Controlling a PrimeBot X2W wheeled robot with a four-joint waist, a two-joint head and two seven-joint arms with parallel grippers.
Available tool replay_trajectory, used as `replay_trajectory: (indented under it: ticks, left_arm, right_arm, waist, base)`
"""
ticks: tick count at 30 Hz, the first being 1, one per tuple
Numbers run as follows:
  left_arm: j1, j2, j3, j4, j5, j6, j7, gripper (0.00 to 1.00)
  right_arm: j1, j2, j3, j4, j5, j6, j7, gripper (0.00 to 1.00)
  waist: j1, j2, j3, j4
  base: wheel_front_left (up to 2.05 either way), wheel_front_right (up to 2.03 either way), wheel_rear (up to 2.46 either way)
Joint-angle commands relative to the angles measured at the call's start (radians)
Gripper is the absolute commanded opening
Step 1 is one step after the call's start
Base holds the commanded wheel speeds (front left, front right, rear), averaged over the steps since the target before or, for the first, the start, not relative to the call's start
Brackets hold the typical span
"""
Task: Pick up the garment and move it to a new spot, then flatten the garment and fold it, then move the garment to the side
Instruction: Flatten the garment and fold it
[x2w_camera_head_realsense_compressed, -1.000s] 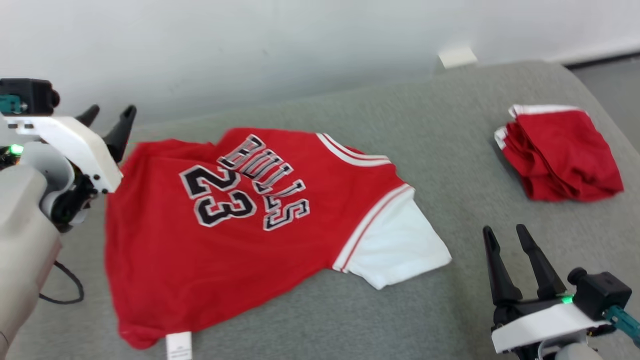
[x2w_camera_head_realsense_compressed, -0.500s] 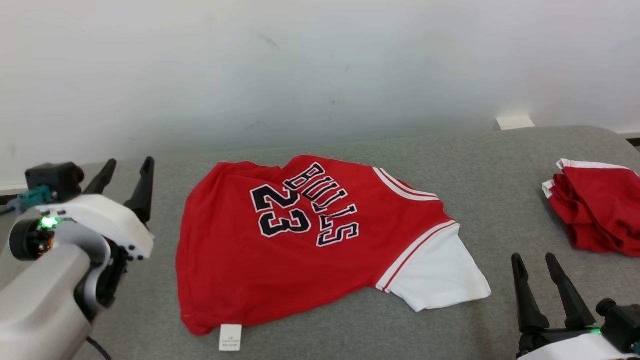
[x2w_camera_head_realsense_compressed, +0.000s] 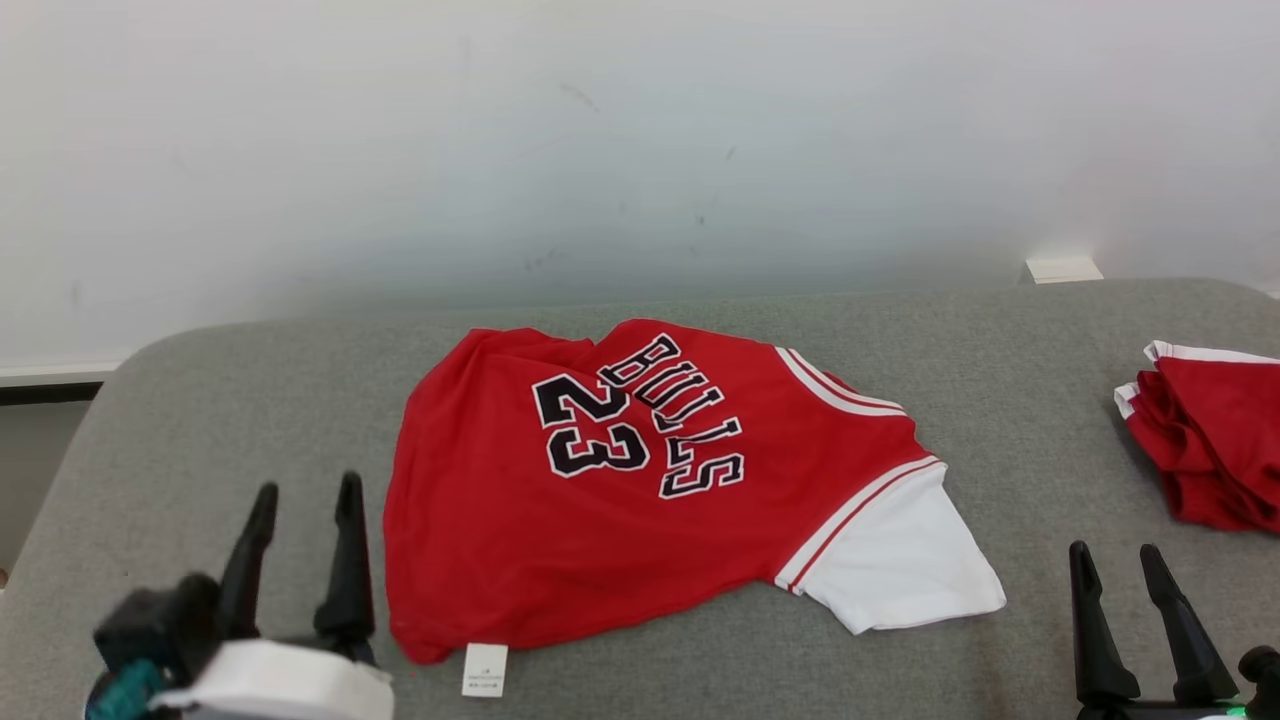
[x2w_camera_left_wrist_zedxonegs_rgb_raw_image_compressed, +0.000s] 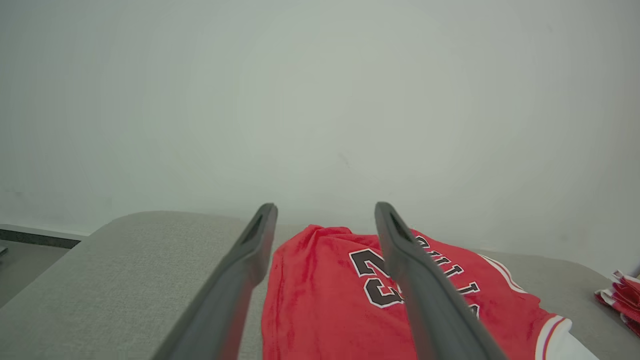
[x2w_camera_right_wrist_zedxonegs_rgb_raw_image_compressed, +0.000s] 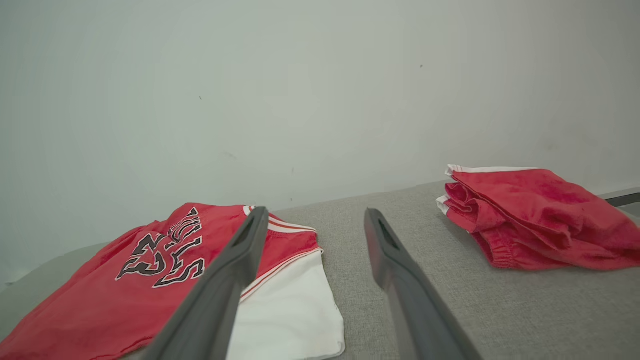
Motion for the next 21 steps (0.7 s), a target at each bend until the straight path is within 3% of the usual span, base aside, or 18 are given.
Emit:
replay_trajectory:
  ticks: [1, 5, 10, 16, 21]
  left_arm:
    - [0.018, -0.008, 0.007, -0.004, 0.021, -0.004, 0.000, 1.00]
    - [0.114, -0.107, 0.063, -0.008, 0.138, -0.048, 0.000, 1.00]
    - [0.182, -0.211, 0.134, 0.048, 0.209, -0.131, 0.000, 1.00]
    - [0.182, -0.271, 0.187, 0.117, 0.266, -0.225, 0.000, 1.00]
    - [0.167, -0.298, 0.217, 0.160, 0.291, -0.266, 0.000, 1.00]
  right_arm:
    - [0.012, -0.001, -0.005, -0.006, -0.009, -0.002, 0.000, 1.00]
    - [0.037, 0.011, -0.009, -0.020, -0.024, -0.002, -0.002, 1.00]
    - [0.049, 0.005, 0.005, -0.022, -0.044, -0.002, 0.003, 1.00]
    - [0.032, -0.001, 0.011, -0.027, -0.049, -0.002, 0.016, 1.00]
    - [0.020, -0.007, 0.026, -0.022, -0.053, -0.002, 0.025, 1.00]
  waist:
    - [0.0001, -0.0001, -0.001, 0.001]
    - [0.0001, -0.0001, -0.006, 0.007]
    - [0.0001, -0.0001, -0.005, 0.009]
    - [0.0001, -0.0001, -0.001, 0.007]
    - [0.0001, -0.0001, 0.005, 0.002]
  base:
    - [0.00, 0.00, 0.00]
    - [0.00, 0.00, 0.00]
    - [0.00, 0.00, 0.00]
    - [0.00, 0.00, 0.00]
    - [0.00, 0.00, 0.00]
